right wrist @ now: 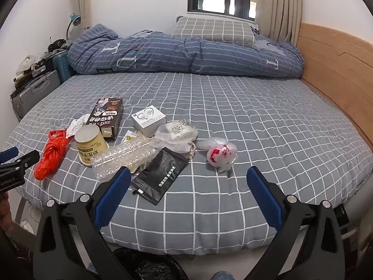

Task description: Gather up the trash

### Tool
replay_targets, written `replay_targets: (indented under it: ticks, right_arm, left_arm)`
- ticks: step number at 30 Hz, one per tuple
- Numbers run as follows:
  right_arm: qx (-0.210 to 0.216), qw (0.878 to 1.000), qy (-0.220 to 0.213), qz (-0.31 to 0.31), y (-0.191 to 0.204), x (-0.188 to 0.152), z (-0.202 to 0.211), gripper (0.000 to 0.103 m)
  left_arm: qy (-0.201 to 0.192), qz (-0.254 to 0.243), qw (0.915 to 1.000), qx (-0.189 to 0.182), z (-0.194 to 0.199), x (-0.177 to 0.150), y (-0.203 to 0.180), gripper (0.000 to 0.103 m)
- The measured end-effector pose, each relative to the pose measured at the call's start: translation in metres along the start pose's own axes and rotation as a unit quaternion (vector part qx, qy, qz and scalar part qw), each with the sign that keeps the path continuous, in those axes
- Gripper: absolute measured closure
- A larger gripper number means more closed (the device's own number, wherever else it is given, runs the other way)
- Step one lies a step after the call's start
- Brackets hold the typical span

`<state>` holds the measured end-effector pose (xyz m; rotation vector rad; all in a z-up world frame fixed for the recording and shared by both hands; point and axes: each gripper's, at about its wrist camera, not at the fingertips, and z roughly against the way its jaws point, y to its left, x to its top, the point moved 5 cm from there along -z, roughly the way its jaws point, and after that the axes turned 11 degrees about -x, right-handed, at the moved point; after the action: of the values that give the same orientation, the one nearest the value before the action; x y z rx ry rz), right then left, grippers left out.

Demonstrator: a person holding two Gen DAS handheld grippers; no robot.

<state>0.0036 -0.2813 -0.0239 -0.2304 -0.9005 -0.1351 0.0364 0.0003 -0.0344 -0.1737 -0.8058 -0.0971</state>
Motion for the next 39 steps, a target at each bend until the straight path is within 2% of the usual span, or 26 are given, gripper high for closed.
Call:
replay_targets:
  ticks: [18, 28, 30, 39]
  right_arm:
    - [-0.005, 1.000, -0.003, 0.002, -0.0026, 0.0005, -0.0005, 0.008]
    - [-0.008, 1.000, -0.004, 0.001, -0.0046, 0.0015, -0.0007, 0.008]
    - [-0.008, 1.000, -0.005, 0.000, -0.0053, 0.0021, -0.0003, 0.008]
    - [-0.006, 1.000, -0.005, 0.000, -0.0048, 0.0021, 0.0004, 0.008]
  left_arm:
    - [-0.004, 0.004, 1.0000, 0.000, -0.0002, 0.0014, -0.0034, 0.006]
    - [0.019, 0.001, 0.9998, 0.005, -0.0038, -0.0009, -0.0044, 0.006]
    - [0.007, 0.003, 1.0000, 0.001, -0.0028, 0.0003, -0.0045, 0.006]
    - [-0.001, 0.003, 1.0000, -0.003, -0.0009, 0.0013, -0.0030, 0.006]
